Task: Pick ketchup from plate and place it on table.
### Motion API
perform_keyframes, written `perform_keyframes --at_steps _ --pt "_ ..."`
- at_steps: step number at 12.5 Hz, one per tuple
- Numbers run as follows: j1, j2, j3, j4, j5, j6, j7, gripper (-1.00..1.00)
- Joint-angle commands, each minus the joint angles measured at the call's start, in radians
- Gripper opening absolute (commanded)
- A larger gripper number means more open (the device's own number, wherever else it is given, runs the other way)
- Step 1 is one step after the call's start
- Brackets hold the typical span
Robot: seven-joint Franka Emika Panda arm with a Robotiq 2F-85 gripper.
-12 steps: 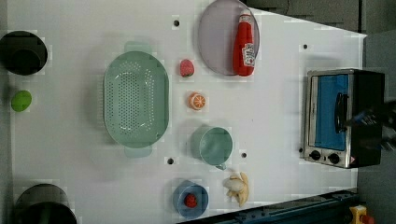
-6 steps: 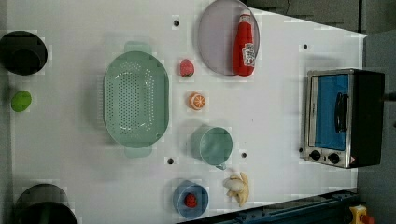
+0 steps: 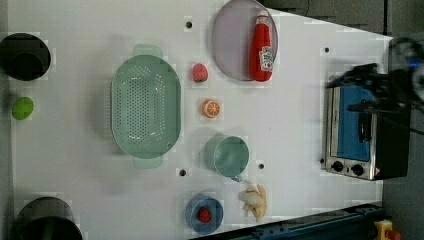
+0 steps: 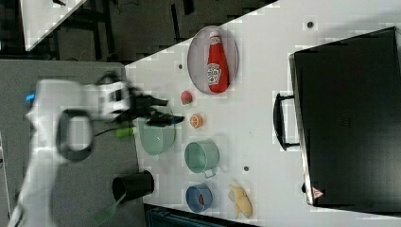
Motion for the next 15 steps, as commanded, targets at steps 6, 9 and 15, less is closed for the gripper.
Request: perform_keyframes --at_steps 6,9,15 --pt "0.003 0.244 0.021 0.07 0.006 0.261 -0.478 1.0" --pt "0.006 0.35 0.022 0.134 -0.005 0.284 -0.5 1.0" --pt "0.021 0.554 0.022 0.308 -0.054 0.317 -0.605 1.0"
